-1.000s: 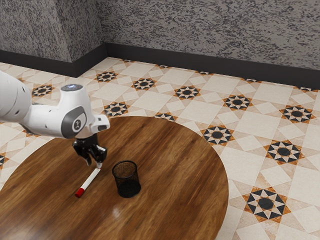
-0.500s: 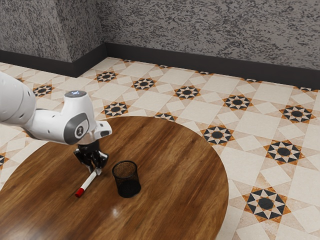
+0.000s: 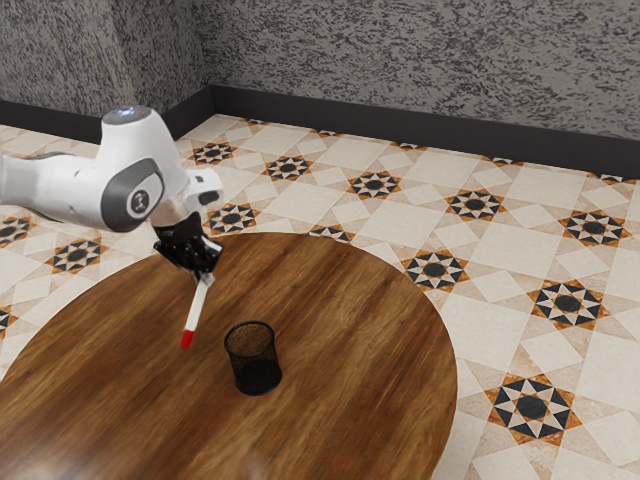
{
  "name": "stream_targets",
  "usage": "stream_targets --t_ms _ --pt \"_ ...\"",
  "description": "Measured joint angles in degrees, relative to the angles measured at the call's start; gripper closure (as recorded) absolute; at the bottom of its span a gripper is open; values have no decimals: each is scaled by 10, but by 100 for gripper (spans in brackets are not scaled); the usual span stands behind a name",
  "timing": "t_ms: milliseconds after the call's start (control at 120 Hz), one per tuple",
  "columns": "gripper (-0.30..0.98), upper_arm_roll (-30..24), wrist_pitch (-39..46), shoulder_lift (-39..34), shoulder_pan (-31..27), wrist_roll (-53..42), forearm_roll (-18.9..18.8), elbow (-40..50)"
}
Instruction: Put the marker into the pen holder.
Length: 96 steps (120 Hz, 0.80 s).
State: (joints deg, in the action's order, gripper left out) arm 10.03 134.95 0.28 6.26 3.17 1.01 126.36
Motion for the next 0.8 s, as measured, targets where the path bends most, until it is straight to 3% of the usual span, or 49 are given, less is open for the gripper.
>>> stream_targets --t_ms 267,800 --pt "79 -17 -28 -50 55 18 0 -16" --pt "79 -25 -37 8 88 46 0 -60"
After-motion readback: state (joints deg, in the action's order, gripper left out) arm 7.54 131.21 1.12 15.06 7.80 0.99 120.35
